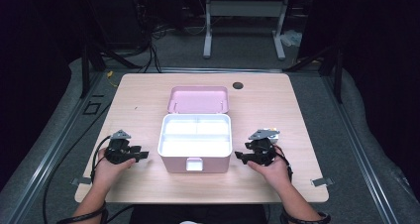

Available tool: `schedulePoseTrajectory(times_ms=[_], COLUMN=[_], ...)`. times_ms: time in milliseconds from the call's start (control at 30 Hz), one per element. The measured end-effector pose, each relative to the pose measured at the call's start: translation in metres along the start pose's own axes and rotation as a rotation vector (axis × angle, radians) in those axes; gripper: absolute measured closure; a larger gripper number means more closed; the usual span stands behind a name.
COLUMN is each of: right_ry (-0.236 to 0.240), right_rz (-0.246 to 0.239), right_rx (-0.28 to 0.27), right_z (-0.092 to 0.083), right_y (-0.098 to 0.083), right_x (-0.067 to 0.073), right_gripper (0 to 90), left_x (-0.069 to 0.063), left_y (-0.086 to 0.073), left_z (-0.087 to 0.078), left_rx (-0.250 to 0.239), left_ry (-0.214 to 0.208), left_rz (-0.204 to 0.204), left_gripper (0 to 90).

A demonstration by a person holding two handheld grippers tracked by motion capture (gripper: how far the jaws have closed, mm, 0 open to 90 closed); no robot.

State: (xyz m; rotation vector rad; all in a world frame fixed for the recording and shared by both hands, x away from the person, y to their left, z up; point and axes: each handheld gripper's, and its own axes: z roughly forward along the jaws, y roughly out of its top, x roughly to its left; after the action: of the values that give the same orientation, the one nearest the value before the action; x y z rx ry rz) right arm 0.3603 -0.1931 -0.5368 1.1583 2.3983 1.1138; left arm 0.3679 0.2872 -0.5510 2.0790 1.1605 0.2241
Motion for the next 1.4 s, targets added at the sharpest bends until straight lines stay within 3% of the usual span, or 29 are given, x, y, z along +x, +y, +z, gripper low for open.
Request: schedulePoseTrajectory(times_ms=[233, 667, 933, 1033, 1067, 1100, 1200, 1233, 1267, 1300, 1400], right_ry=[0.004, -0.002, 0.010, 0.005, 0.005, 0.007, 0.006, 0.007, 0.006, 0.003, 0.008], right_rz=[-0.008, -0.004, -0.015, -0.014, -0.014, -0.014, -0.017, -0.015, -0.015, -0.013, -0.013], right_rx=[0.017, -0.005, -0.001, -0.006, -0.006, 0.006, 0.008, 0.008, 0.009, -0.005, -0.007], right_z=[0.002, 0.002, 0.005, 0.004, 0.004, 0.003, 0.003, 0.003, 0.003, 0.004, 0.005], right_y=[0.002, 0.002, 0.003, 0.003, 0.003, 0.003, 0.003, 0.003, 0.003, 0.003, 0.003], right_x=[0.001, -0.001, 0.004, 0.004, 0.004, 0.004, 0.004, 0.004, 0.004, 0.005, 0.005], right_gripper=[41.1, 41.2, 41.2, 41.2, 41.2, 41.2, 41.2, 41.2, 41.2, 41.2, 41.2], left_x=[-0.001, -0.001, 0.001, -0.002, -0.002, -0.004, -0.005, -0.006, -0.006, -0.007, -0.008], left_y=[-0.002, -0.001, 0.012, 0.031, 0.031, 0.043, 0.055, 0.067, 0.067, 0.078, 0.089], left_z=[-0.004, -0.005, -0.016, -0.025, -0.025, -0.030, -0.036, -0.042, -0.042, -0.046, -0.050], left_rx=[-0.003, -0.008, -0.034, -0.043, -0.043, -0.030, -0.026, -0.017, -0.017, -0.002, 0.017], left_ry=[0.006, 0.014, -0.004, -0.036, -0.036, -0.022, -0.031, -0.032, -0.032, -0.039, -0.057], left_rz=[0.001, 0.000, -0.004, 0.019, 0.019, 0.063, 0.085, 0.122, 0.122, 0.170, 0.214], left_gripper=[50.7, 51.4, 52.6, 53.9, 54.3, 54.3, 54.4, 54.6, 54.5, 54.6, 54.9])
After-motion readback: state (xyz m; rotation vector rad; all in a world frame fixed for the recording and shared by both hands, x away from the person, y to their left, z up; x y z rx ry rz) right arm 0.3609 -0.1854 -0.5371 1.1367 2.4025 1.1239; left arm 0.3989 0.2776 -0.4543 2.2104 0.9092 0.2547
